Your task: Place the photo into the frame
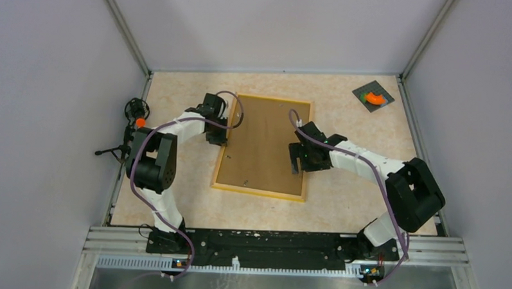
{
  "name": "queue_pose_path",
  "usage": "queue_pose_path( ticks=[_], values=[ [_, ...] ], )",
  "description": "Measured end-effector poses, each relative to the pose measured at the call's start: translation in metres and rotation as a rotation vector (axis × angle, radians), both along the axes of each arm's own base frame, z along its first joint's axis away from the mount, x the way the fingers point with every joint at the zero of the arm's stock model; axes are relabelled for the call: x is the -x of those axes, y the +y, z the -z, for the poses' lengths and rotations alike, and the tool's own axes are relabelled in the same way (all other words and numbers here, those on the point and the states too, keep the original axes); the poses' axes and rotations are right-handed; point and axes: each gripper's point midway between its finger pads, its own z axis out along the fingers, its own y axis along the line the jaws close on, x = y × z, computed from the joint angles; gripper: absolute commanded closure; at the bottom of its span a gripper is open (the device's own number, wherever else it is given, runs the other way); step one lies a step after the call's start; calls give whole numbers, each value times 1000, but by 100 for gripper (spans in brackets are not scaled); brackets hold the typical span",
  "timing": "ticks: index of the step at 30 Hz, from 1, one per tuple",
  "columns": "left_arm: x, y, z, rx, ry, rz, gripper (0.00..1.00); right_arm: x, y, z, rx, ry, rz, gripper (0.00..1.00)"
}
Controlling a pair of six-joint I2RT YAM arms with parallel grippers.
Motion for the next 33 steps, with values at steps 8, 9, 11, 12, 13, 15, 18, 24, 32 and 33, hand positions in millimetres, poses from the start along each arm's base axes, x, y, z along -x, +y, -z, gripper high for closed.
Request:
queue_pose_path(
  ticks=[8, 9, 11, 12, 13, 15, 18, 24, 32, 33],
  values=[
    [6, -5, -1, -87, -38, 51, 100, -57, -22, -21, -46, -84, 160, 20],
    [10, -8, -1, -104, -37, 62, 100, -65, -27, -19, -39, -85, 182, 21],
    [22, -19, 0, -135, -31, 97, 100, -74, -31, -15, -24, -78, 203, 22],
    [28, -25, 0, -142, -27, 115, 100, -77, -30, -12, -18, -72, 203, 23],
    [32, -29, 0, -143, -24, 126, 100, -80, -29, -10, -13, -68, 201, 24],
    [41, -35, 1, -134, -14, 136, 100, -86, -28, -6, -3, -62, 192, 26],
    [51, -37, 2, -119, -2, 135, 100, -94, -29, -1, -4, -49, 202, 29],
    [61, -38, 2, -72, -1, 131, 100, -119, -50, 9, -59, -15, 345, 28],
    [64, -40, 2, -46, -8, 135, 100, -148, -42, 17, -87, 6, 439, 28],
    [64, -40, 2, -44, -7, 136, 100, -149, -40, 17, -90, 8, 443, 29]
  ],
)
